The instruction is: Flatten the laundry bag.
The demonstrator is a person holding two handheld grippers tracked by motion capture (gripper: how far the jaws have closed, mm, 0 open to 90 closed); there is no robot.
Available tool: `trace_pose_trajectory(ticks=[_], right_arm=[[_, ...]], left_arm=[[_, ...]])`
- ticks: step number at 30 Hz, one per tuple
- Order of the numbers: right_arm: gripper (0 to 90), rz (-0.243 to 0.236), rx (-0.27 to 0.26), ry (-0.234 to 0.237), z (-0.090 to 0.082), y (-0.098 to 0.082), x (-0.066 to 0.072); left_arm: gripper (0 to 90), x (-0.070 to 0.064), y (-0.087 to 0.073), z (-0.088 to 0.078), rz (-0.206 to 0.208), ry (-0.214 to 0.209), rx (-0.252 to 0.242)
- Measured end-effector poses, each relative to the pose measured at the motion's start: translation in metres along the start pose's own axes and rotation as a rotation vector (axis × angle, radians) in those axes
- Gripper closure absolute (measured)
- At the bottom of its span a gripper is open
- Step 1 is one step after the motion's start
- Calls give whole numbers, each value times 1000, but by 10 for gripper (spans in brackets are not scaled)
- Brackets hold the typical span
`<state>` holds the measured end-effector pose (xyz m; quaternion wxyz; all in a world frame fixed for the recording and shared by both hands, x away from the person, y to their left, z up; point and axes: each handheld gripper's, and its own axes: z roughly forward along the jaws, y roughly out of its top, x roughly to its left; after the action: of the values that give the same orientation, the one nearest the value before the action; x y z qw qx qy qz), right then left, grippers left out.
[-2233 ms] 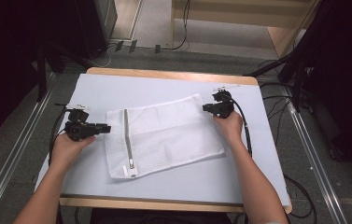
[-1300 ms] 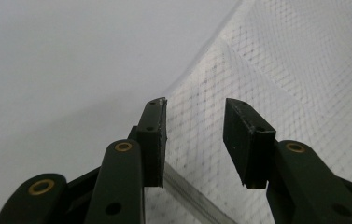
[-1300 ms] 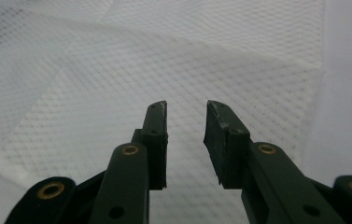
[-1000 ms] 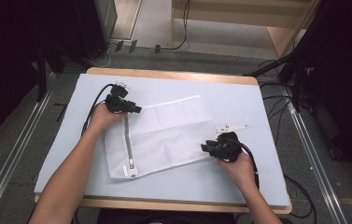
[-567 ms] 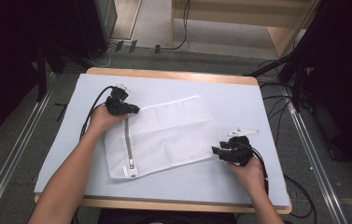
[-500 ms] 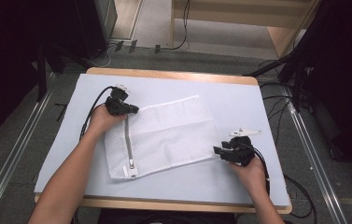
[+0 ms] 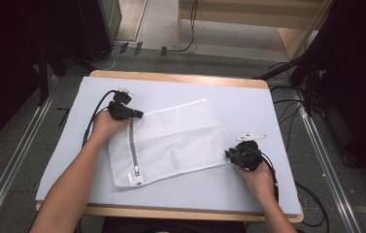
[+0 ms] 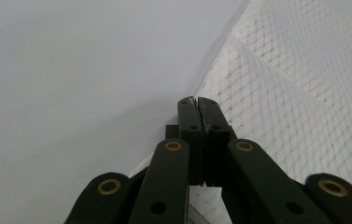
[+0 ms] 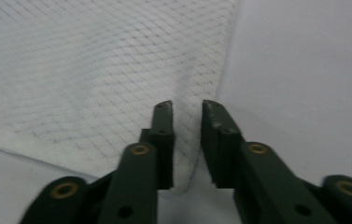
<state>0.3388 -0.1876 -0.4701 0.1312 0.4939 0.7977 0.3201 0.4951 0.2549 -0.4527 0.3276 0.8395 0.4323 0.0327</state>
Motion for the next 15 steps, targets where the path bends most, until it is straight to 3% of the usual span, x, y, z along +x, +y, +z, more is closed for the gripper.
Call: trace_pose_trajectory(ticks=[1, 2, 5, 11, 15], right_arm=[[897, 5, 10, 17, 0, 1, -1], [900, 24, 20, 49, 1, 3, -3], [900, 23, 30, 73, 2, 5, -6], [900, 34, -18, 58, 1, 18, -14], [900, 36, -19, 50, 7, 30, -22]], left_arm=[[900, 0, 0, 0, -6, -4, 1], [900, 1, -1, -1, -8, -8, 3], [900, 2, -2, -3, -23, -11, 6], [900, 4, -6, -13, -52, -8, -1], [900, 5, -14, -26, -93, -32, -26]])
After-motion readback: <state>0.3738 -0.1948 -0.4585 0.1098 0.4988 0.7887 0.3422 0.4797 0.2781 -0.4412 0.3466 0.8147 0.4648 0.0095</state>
